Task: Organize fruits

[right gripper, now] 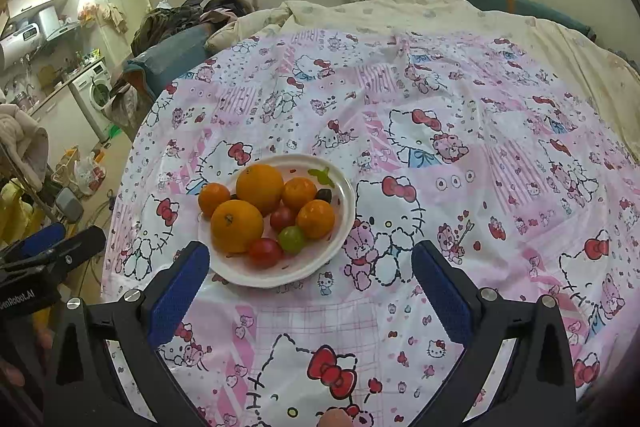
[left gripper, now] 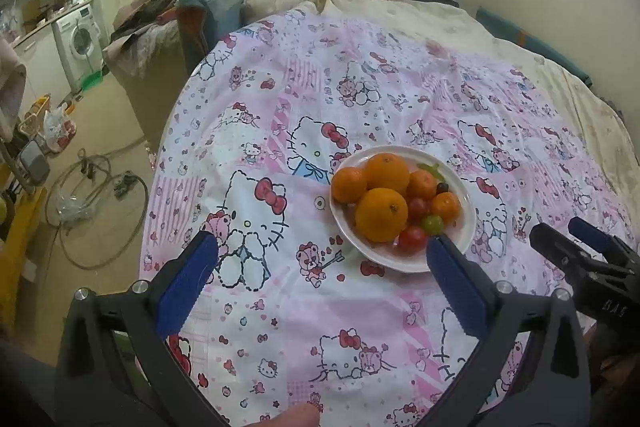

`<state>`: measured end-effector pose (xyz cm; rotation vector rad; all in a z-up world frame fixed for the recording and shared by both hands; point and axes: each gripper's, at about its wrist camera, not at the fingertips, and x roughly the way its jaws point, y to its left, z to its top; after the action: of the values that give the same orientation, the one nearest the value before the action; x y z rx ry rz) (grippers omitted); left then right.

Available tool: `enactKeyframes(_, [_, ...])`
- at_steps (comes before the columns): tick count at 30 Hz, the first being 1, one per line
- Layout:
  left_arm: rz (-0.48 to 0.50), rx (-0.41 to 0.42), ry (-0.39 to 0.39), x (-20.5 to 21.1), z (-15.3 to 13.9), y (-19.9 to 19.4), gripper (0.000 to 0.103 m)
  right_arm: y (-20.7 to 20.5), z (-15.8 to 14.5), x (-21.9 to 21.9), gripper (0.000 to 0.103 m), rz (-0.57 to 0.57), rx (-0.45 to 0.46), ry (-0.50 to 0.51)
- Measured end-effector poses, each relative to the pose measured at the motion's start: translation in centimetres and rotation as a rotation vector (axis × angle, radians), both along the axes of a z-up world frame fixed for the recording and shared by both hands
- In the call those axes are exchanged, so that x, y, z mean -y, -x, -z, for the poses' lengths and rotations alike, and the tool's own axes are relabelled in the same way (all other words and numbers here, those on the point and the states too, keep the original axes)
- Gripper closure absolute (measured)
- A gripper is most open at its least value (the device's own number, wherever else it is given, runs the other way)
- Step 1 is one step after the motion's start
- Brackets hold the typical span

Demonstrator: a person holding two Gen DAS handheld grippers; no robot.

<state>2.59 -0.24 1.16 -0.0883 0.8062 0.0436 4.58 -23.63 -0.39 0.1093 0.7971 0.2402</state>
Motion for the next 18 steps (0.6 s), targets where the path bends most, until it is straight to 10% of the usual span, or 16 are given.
enactKeyframes(18, [0.0, -0.011, 0.006, -0.03, 0.22, -0.19, 0.0, -0.05, -0.11, -0.26, 0.0, -0.004, 0.01, 0.013])
